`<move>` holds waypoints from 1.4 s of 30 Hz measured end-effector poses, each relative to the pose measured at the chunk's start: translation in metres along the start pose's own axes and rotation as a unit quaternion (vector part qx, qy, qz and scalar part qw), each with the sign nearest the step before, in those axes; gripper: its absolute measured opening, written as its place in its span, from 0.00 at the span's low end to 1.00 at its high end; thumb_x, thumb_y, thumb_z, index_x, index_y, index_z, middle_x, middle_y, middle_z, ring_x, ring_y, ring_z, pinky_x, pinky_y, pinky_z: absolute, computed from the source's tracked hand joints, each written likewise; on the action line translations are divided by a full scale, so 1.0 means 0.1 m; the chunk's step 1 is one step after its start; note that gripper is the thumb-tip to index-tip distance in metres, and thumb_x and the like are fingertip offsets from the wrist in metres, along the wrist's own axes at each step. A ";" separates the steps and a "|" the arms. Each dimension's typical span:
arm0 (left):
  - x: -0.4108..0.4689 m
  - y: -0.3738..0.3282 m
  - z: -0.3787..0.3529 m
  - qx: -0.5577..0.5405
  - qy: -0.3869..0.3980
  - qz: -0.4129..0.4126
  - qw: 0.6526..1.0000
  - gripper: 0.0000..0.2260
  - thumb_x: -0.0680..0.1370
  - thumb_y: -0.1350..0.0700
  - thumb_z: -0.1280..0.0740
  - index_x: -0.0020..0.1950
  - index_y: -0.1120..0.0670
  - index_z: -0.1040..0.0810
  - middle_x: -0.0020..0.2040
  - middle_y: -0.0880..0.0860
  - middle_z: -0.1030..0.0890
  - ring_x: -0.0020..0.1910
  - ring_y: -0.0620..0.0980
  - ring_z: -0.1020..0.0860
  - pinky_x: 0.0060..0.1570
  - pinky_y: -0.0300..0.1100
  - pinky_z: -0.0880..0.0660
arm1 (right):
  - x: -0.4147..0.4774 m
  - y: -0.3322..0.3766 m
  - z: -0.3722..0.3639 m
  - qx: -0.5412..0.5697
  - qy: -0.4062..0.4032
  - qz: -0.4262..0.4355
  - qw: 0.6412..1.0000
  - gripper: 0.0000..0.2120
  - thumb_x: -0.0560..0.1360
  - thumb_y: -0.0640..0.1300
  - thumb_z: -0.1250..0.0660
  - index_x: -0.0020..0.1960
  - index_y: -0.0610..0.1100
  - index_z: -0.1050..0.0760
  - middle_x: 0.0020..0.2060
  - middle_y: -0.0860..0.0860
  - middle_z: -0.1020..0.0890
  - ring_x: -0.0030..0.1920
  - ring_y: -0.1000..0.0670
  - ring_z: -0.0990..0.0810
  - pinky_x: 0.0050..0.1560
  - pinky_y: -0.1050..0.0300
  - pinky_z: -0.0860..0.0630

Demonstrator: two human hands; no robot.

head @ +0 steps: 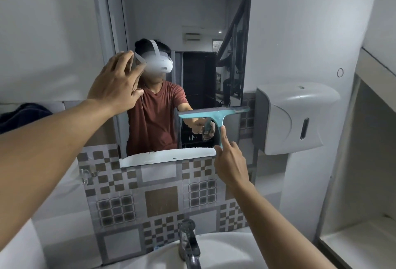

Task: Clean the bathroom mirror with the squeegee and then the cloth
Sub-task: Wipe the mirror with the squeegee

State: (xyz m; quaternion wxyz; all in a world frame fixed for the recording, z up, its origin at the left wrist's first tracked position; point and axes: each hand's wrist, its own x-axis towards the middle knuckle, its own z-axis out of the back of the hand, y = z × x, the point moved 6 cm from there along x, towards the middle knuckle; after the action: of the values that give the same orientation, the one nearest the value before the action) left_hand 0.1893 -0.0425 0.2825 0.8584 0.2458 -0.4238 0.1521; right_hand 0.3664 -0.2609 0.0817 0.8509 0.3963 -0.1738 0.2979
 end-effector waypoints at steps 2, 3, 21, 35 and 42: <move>0.00 0.00 0.00 0.001 0.001 -0.002 1.000 0.36 0.71 0.53 0.23 0.76 0.57 0.32 0.74 0.66 0.36 0.74 0.68 0.38 0.70 0.64 0.34 | -0.03 0.01 -0.06 0.015 0.008 -0.012 1.000 0.30 0.85 0.49 0.45 0.82 0.56 0.56 0.48 0.46 0.25 0.39 0.47 0.27 0.41 0.52 0.30; 0.00 0.01 0.00 0.001 0.001 -0.002 1.000 0.36 0.71 0.53 0.23 0.76 0.57 0.32 0.74 0.66 0.36 0.74 0.68 0.39 0.70 0.64 0.34 | -0.05 0.02 -0.09 0.027 0.010 -0.021 0.999 0.30 0.85 0.49 0.45 0.82 0.57 0.56 0.49 0.46 0.24 0.41 0.46 0.26 0.42 0.51 0.29; -0.01 0.01 -0.01 -0.013 -0.001 0.012 1.000 0.34 0.73 0.53 0.24 0.76 0.57 0.33 0.76 0.64 0.37 0.76 0.66 0.41 0.70 0.65 0.34 | -0.39 0.23 -0.46 0.128 0.095 -0.096 0.983 0.33 0.85 0.48 0.47 0.81 0.57 0.65 0.43 0.43 0.20 0.41 0.43 0.21 0.45 0.42 0.21; 0.00 0.01 0.01 -0.026 0.000 0.020 0.999 0.34 0.72 0.54 0.23 0.75 0.57 0.32 0.75 0.63 0.36 0.75 0.65 0.40 0.69 0.65 0.32 | -0.53 0.44 -0.55 0.223 0.117 -0.124 0.960 0.32 0.85 0.49 0.47 0.82 0.54 0.63 0.36 0.48 0.22 0.34 0.50 0.24 0.41 0.45 0.19; 0.03 0.03 0.07 -0.013 0.016 0.016 1.000 0.32 0.72 0.54 0.24 0.74 0.56 0.29 0.72 0.62 0.34 0.71 0.67 0.36 0.63 0.66 0.28 | -0.61 0.64 -0.68 0.277 0.115 -0.141 0.944 0.33 0.85 0.49 0.47 0.82 0.51 0.64 0.37 0.48 0.22 0.35 0.52 0.25 0.43 0.46 0.21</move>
State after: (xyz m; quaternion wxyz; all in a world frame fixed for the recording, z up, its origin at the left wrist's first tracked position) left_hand 0.1850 -0.0436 0.2894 0.8657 0.2254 -0.4156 0.1646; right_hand 0.2829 -0.1977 0.0429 0.7551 0.5998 0.0721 0.2546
